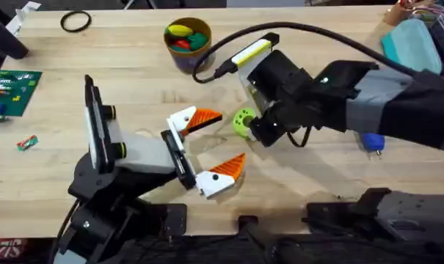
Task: Pick up the gripper from the table and insert it into the empty holder that is missing its gripper. Then pick up a screw, insert it into the mounting hole, and use the screwdriver to tighten it. Finally, clean up the table by picking up the vegetable and placing it into the bucket.
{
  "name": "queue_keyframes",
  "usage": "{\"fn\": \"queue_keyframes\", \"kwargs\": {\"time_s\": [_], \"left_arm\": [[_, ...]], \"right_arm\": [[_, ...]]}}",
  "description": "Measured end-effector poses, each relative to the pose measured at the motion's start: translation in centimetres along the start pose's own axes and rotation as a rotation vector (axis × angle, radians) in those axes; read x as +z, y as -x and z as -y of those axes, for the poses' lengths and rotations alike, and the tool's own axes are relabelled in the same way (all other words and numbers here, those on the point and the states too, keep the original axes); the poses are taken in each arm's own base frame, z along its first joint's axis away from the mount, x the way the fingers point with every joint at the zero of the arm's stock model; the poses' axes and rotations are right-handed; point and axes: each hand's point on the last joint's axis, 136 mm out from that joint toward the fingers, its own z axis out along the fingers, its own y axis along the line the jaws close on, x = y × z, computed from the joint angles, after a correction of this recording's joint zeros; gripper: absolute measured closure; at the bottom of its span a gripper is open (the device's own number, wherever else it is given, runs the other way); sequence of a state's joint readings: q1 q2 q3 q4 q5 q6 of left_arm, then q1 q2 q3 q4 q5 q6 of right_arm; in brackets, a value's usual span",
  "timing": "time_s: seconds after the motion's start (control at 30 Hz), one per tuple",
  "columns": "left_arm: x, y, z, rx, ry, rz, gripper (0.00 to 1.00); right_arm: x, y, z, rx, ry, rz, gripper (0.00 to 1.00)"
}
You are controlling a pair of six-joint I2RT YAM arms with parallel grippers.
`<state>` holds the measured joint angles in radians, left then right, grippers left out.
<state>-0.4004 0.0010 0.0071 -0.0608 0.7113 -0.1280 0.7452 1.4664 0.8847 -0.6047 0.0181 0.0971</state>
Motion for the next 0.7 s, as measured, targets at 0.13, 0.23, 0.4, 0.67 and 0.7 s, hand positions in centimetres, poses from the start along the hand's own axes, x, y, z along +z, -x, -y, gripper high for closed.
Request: {"fn": "queue_keyframes", "kwargs": {"time_s": [0.13, 0.23, 0.4, 0.67, 0.7], "left_arm": [[0.0, 0.0, 0.0, 0.0, 0.0, 0.0, 0.023], [0.0, 0.0, 0.0, 0.0, 0.0, 0.0, 0.023], [0.0, 0.0, 0.0, 0.0, 0.0, 0.0, 0.023], [0.0, 0.0, 0.0, 0.0, 0.0, 0.001, 0.023], [0.0, 0.0, 0.0, 0.0, 0.0, 0.001, 0.023]], "right_arm": [[-1.3, 0.9, 0.0, 0.0, -0.006, 0.015, 0.998], [-3.5, 2.5, -0.1, -0.001, -0.006, 0.062, 0.998], [-8.2, 5.6, -0.4, -0.001, 0.005, 0.209, 0.998], [-11.1, 6.2, -0.5, -0.002, 0.014, 0.296, 0.998], [-11.2, 6.2, -0.5, -0.002, 0.014, 0.299, 0.998]]}}
